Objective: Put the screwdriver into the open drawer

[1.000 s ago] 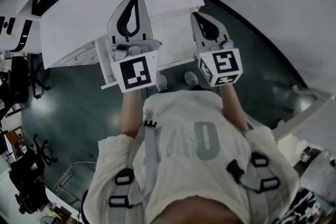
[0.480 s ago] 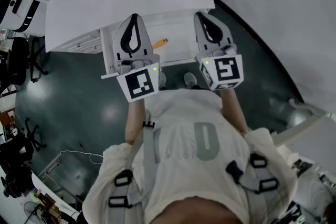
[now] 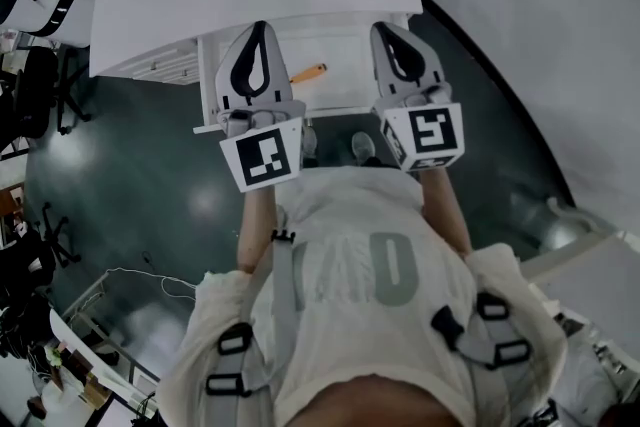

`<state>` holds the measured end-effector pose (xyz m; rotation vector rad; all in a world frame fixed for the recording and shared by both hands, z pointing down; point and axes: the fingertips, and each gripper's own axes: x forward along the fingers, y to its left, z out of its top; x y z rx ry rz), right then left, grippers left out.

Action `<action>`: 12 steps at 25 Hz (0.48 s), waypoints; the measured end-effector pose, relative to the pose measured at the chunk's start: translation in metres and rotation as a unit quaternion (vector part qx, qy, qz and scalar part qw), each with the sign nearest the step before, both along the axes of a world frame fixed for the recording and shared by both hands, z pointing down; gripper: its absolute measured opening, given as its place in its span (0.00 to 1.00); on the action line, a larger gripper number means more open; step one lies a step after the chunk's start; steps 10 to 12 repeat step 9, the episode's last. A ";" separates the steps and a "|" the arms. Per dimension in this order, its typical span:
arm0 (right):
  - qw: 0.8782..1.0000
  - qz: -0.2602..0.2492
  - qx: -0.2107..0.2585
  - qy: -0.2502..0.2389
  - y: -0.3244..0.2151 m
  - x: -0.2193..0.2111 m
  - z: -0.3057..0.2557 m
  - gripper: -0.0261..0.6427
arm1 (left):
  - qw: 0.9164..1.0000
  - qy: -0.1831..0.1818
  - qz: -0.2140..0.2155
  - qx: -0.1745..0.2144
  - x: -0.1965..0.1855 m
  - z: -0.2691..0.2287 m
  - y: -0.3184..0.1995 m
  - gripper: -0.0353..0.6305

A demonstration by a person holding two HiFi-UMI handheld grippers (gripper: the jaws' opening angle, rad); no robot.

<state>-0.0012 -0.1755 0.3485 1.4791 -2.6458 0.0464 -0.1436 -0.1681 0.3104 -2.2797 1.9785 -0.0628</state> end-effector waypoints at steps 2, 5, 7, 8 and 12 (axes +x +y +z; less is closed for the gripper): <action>1.000 0.000 -0.005 0.001 0.001 0.000 0.002 0.04 | 1.000 0.000 -0.003 -0.002 -0.003 0.000 0.000 0.06; 1.000 -0.003 -0.008 0.002 0.003 -0.001 0.004 0.04 | 1.000 0.004 -0.008 -0.005 -0.007 0.000 0.002 0.06; 1.000 -0.005 -0.002 0.013 0.002 0.000 0.007 0.04 | 1.000 0.006 -0.008 -0.005 -0.008 0.001 0.002 0.06; 1.000 -0.005 0.002 0.021 0.001 0.002 0.009 0.04 | 1.000 0.006 -0.008 -0.004 -0.009 0.001 0.002 0.06; 1.000 -0.006 0.007 0.030 0.000 0.003 0.012 0.04 | 1.000 0.007 -0.008 -0.004 -0.010 0.001 0.002 0.06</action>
